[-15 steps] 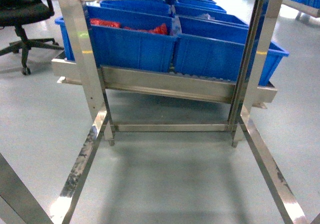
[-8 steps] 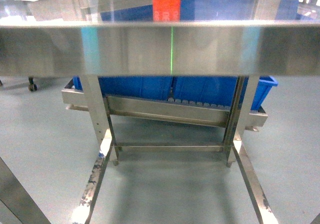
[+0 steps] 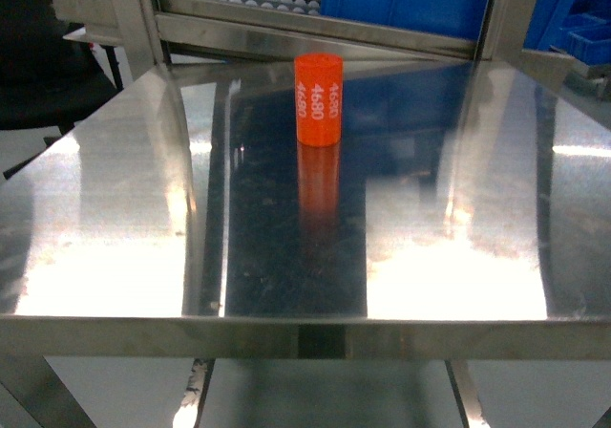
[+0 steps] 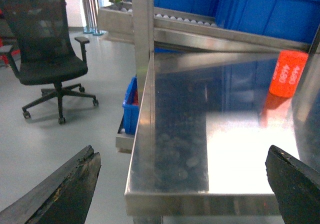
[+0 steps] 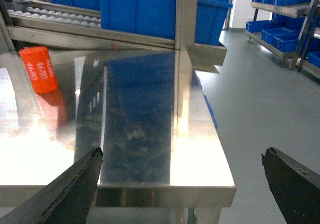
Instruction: Pick capacitor and pack into box
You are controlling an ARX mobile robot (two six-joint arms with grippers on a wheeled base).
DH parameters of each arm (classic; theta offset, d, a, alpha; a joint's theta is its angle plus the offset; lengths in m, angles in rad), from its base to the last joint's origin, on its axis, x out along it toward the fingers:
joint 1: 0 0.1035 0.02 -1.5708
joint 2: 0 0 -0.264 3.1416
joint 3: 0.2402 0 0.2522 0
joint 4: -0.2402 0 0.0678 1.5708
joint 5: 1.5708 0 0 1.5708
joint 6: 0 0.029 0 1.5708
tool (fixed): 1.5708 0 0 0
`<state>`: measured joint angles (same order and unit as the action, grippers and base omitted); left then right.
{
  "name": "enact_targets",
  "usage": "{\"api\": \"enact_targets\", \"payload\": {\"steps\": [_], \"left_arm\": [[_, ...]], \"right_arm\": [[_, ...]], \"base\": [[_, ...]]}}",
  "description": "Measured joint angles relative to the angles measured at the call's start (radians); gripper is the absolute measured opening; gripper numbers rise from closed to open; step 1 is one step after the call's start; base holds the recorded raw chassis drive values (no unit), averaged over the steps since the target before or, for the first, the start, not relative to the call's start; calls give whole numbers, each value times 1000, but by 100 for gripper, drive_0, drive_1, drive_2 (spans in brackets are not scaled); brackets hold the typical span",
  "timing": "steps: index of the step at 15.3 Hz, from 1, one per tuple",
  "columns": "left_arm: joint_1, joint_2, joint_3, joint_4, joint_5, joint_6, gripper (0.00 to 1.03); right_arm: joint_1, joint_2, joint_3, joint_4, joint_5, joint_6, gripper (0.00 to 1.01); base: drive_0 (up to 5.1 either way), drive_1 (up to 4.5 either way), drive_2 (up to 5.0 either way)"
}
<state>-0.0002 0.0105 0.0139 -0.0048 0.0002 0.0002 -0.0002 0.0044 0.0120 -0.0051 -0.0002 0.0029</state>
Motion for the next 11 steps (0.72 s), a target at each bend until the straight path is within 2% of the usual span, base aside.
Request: {"api": "enact_targets", "payload": {"steps": [11], "left_arm": [[0,0,0,0,-1,0,98]], "right_arm": [[0,0,0,0,0,0,98]], "base": [[0,0,0]]}}
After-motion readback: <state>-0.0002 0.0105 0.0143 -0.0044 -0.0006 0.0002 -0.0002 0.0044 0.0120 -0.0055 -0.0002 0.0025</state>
